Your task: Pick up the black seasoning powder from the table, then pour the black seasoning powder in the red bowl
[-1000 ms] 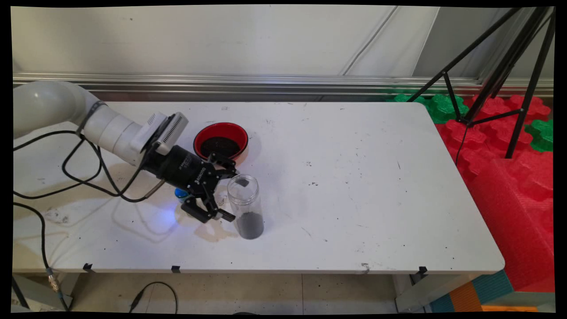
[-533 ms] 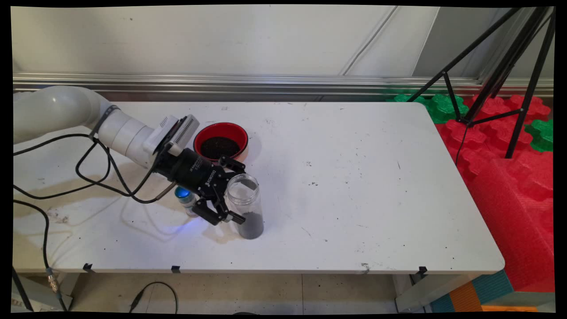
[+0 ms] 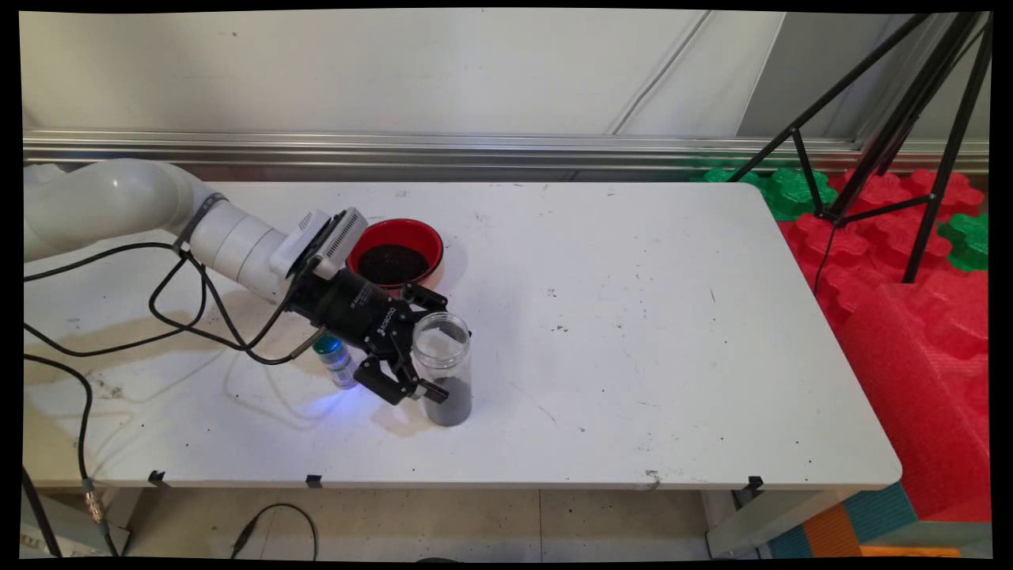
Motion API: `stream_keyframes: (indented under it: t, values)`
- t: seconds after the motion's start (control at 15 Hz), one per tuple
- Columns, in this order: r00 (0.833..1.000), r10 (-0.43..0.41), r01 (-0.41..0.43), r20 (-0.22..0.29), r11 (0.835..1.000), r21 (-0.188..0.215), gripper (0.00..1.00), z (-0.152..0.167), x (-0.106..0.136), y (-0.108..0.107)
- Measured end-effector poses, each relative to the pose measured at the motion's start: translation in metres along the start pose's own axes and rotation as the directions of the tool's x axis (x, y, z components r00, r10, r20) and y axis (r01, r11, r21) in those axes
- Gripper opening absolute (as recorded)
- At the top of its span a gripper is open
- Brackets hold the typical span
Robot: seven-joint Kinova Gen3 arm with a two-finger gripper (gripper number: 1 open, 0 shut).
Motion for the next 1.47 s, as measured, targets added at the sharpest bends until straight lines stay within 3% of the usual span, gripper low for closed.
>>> stream_keyframes:
  t: [0.33, 0.4, 1.47]
  values:
    - [1.000, -0.004, 0.004, -0.007, 1.000, -0.004, 1.00, 0.003, 0.001, 0.000]
    - [1.000, -0.005, 0.005, -0.008, 1.000, -0.005, 0.00, 0.003, 0.001, 0.000]
    - [0.999, -0.019, 0.019, -0.040, 1.000, 0.018, 0.00, -0.006, 0.018, -0.007]
